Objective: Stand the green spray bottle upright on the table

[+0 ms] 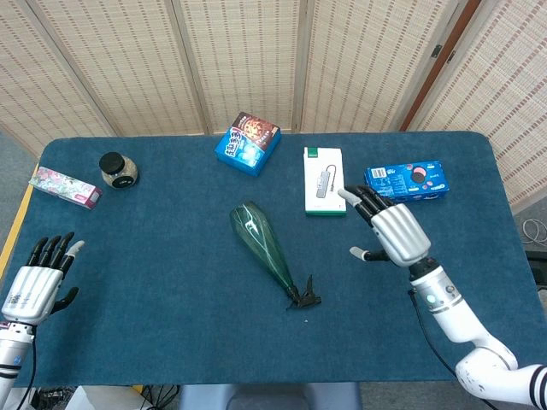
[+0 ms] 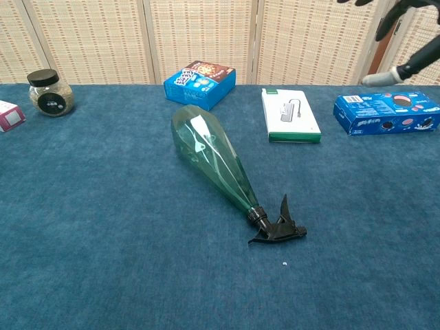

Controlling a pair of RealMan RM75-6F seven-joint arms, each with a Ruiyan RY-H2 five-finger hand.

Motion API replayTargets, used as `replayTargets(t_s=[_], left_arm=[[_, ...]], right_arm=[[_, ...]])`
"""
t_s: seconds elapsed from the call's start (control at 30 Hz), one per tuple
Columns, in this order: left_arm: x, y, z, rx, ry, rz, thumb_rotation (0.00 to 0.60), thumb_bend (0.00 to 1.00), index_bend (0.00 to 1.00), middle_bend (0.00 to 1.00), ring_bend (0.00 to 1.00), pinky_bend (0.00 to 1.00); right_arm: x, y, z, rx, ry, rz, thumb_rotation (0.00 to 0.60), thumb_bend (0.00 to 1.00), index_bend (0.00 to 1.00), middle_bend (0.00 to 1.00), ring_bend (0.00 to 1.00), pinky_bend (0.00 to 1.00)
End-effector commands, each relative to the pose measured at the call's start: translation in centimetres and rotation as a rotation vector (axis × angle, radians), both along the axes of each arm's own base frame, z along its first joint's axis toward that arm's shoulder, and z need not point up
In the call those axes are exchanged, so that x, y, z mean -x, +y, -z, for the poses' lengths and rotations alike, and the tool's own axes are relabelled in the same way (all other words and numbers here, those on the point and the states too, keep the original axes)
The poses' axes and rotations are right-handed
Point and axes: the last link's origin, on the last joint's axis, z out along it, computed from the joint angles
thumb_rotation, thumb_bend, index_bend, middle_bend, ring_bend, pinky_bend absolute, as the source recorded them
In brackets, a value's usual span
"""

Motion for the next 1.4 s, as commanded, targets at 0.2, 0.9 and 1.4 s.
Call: replayTargets(t_s=[0.2,0.9,1.4], left_arm=[[0.6,-0.3,-0.7,-0.015,0.008,-0.013,0.600,0.28,0.00,0.00,0.00,0.00],[1.8,-1.2,-1.1,-0.023,0.008,-0.035,0.600,0.28,0.00,0.00,0.00,0.00],[2.3,-1.7,-1.2,-0.013,0.012,-0.041,0.600,0.28,0.00,0.00,0.00,0.00]], right_arm=[[-3.3,-2.7,1.9,-0.120,-0.004,-0.041,0.600,0.04,0.15,0.13,0.09,0.32],[-9.0,-8.5,6.3,-0.327,0.023,-0.023,0.600,0.71,0.15,0.13,0.09,0.30],[-11.3,-10.4,9.2,-0.390,0.068,0.002,0.600,0.83,0.15,0.15,0.09,0.30]])
